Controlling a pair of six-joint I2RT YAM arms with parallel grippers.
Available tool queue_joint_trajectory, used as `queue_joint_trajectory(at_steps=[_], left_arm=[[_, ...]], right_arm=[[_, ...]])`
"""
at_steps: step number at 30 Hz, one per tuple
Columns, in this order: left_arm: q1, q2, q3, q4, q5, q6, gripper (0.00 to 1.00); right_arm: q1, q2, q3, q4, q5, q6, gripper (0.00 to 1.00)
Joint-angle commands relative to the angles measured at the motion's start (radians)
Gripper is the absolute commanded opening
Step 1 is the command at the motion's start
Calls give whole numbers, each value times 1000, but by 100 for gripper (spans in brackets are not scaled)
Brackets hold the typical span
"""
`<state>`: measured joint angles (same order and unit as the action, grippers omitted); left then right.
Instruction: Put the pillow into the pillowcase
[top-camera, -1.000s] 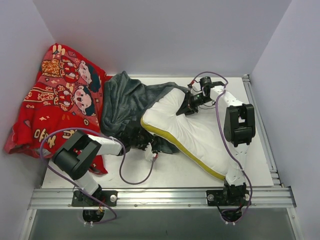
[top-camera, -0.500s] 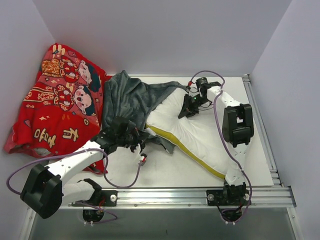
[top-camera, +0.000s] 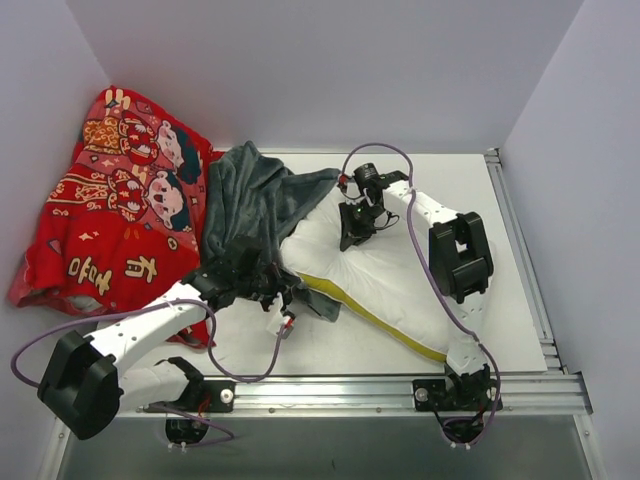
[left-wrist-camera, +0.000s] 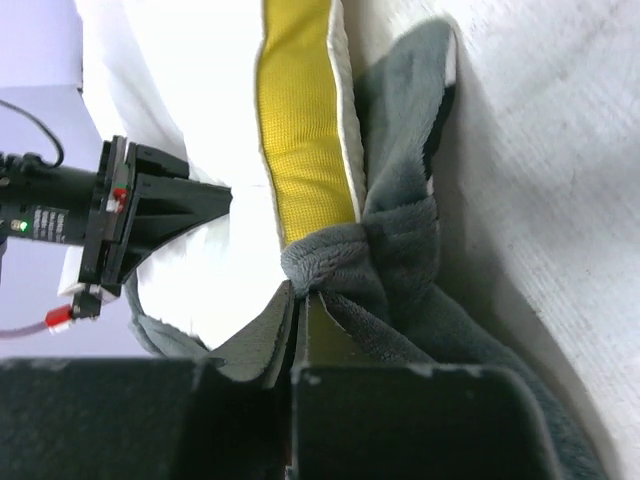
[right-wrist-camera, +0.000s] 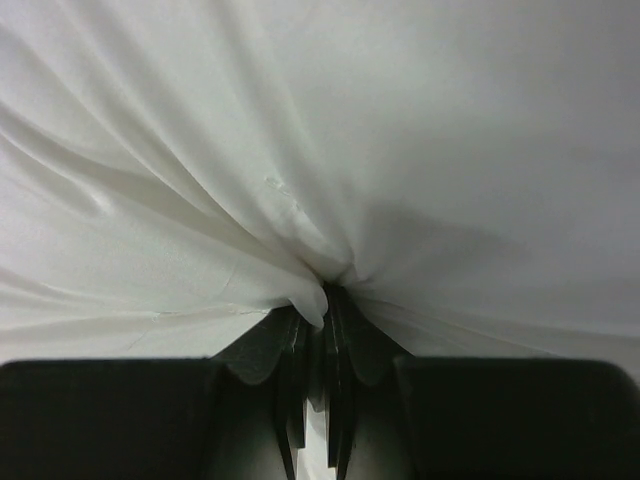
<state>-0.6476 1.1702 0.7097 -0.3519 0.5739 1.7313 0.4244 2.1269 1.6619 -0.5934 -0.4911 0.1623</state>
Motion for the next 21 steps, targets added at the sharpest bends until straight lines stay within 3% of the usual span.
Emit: queue_joint_trajectory(at_steps=[1,3,5,6,7,9,11,15,16,17,21], left_arm=[[-24,-75,77,2,84,-152,0],[-35,-109,94,-22,87,-206,0],[-53,-159,73,-76,86,-162,0],[-63,-176,53,-93,77,-139,6],[-76,-191,33,-122,69,-122,26],[-78,-225,16,-107,29,-233,44],[-75,-201,98,-84,-20,-495,51],[-50,-106,282,-130,-170,-921,51],[-43,-84,310,-136,-265,-1009,52],[-15,-36,336,-150,-307,-1182,52],[192,80,447,-287,-235,-1489,57]], right_arm=[[-4,30,-51,-65,131,-14,0],[0,34,-53,-63,128,-10,0],[5,42,-53,-63,117,-4,0],[8,44,-53,-63,112,-4,0],[10,42,-54,-63,94,-4,0],[10,33,-60,-62,88,-3,0],[8,16,-74,-60,77,-12,0],[2,-13,-103,-54,23,-27,0],[4,-22,-108,-52,13,-32,0],[5,-28,-114,-51,-6,-33,0],[4,-47,-117,-49,-14,-40,0]])
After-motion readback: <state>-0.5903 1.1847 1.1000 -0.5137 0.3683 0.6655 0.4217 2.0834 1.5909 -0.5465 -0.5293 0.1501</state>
